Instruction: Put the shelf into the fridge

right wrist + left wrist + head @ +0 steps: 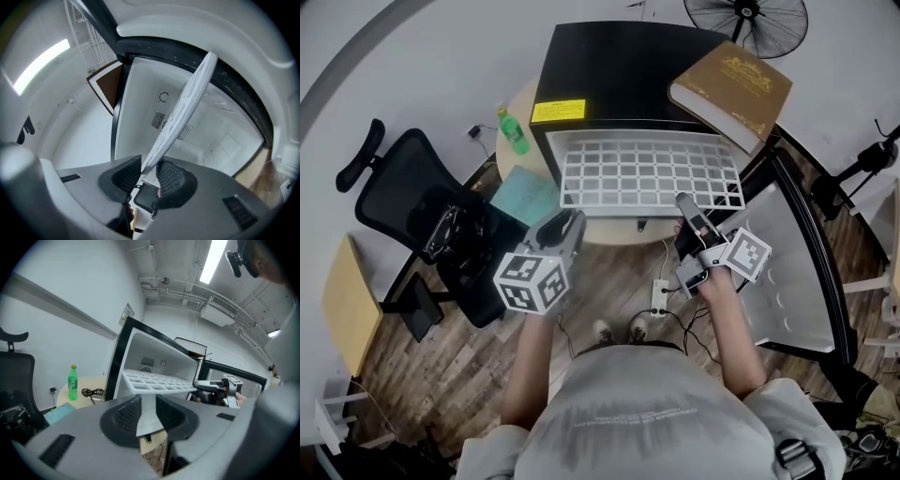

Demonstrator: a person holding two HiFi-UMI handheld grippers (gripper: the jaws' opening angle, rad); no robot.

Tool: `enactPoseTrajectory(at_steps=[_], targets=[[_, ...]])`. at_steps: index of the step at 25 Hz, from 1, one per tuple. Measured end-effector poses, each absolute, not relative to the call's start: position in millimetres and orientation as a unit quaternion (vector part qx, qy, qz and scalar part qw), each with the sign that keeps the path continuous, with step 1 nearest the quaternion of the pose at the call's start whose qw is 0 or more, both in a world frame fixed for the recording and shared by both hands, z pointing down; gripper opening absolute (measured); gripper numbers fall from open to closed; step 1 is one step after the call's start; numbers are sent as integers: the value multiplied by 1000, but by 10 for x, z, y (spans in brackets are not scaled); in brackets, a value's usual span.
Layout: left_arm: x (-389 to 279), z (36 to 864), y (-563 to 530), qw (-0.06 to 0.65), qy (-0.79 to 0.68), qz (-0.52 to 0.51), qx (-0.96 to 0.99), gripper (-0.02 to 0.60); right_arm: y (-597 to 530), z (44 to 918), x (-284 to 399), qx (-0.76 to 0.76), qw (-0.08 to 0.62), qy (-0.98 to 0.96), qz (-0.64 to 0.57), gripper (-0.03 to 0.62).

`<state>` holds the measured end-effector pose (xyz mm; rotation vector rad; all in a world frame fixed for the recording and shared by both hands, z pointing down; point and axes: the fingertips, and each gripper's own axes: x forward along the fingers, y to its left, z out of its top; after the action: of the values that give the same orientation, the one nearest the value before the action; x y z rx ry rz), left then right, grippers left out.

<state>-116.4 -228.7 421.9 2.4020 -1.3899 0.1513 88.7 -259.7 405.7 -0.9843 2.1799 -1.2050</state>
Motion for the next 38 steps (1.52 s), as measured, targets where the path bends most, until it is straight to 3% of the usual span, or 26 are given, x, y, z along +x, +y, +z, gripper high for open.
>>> enactPoseTrajectory(at_steps=[6, 38], targets=[[-1204, 4218, -2307, 211, -490, 21, 846, 69, -2608, 4054, 881, -358, 232, 792, -437, 91], [-1209, 4217, -2525, 225, -477, 15, 849, 68, -2833, 4061, 889, -368, 218, 792, -436, 91]])
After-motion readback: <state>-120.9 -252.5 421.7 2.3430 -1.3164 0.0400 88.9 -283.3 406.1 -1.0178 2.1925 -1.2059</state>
